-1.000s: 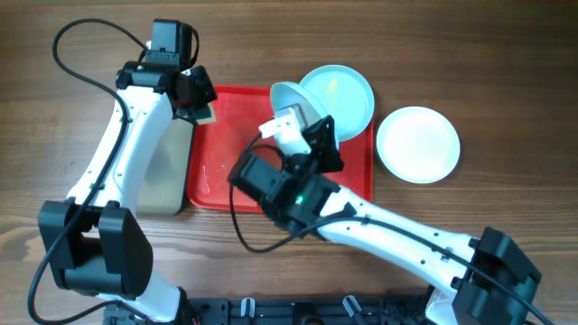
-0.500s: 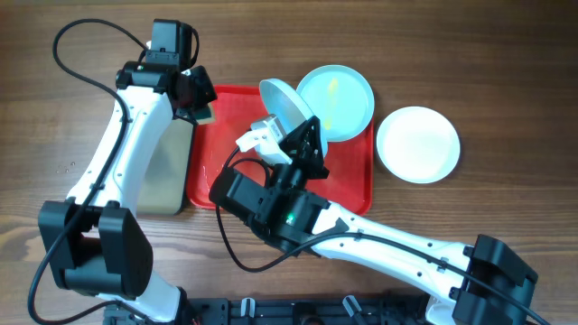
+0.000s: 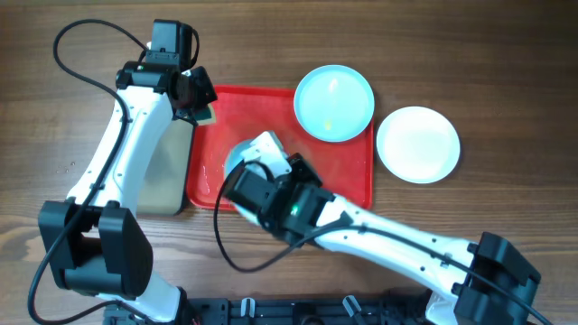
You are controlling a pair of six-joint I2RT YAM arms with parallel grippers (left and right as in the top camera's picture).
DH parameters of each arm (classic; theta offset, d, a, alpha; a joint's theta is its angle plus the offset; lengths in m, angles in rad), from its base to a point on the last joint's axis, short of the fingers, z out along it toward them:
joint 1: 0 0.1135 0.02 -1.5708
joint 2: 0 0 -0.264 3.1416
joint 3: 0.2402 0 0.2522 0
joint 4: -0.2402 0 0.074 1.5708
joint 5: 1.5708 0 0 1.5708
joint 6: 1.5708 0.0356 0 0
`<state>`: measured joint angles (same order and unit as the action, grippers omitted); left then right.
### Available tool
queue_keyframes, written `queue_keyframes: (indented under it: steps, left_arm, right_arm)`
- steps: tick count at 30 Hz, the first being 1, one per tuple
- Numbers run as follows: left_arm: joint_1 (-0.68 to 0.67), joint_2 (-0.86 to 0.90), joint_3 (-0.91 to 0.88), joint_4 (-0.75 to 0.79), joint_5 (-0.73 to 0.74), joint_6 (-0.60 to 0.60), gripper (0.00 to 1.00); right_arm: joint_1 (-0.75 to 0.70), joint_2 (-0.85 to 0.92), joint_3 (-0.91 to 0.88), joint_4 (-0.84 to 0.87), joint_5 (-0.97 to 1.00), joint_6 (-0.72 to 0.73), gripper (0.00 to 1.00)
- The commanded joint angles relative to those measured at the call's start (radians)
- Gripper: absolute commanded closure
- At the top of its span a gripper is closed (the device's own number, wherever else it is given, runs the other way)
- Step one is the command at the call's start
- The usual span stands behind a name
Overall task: Clean dirty plates on tray and stack at the side
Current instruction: 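Lift the blue plate with the right gripper and move it right, then stack the blue plate onto the white plate and release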
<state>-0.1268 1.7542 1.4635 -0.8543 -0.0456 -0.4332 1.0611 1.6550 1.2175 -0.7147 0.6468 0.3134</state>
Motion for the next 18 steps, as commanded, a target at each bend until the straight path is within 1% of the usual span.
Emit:
queue_keyframes:
  steps: [1,3,4,6,7,9,13,18]
  left_arm:
    - [0.001,0.010,0.008,-0.003,0.012,-0.020,0.96]
    - [0.001,0.010,0.008,-0.010,0.012,-0.020,0.96]
    - [0.001,0.010,0.008,-0.013,0.012,-0.020,0.96]
    - [0.001,0.010,0.008,-0.014,0.012,-0.020,0.96]
    - [0.001,0.010,0.008,-0.014,0.012,-0.020,0.96]
    - [0.001,0.010,0.008,-0.014,0.012,-0.020,0.96]
    - [0.001,0.010,0.008,-0.014,0.012,-0.020,0.96]
    - [0.001,0.010,0.008,-0.014,0.012,-0.020,0.96]
  right_arm:
    - [-0.121,-0.085,0.002,-0.001,-0.339,0.082,0.96]
    - [-0.220,-0.141,0.002,-0.002,-0.444,0.079,0.96]
    - [-0.291,-0.173,0.002,-0.008,-0.509,0.078,0.96]
    - [-0.380,-0.204,0.002,-0.026,-0.578,0.079,0.96]
    - [-0.466,-0.225,0.002,-0.052,-0.621,0.079,0.96]
    - [-0.579,-0.238,0.002,-0.090,-0.658,0.080,0.96]
    - [-0.864,-0.239,-0.006,-0.151,-0.755,0.079,0.96]
    - [-1.191,-0.238,-0.075,-0.150,-0.779,0.079,0.96]
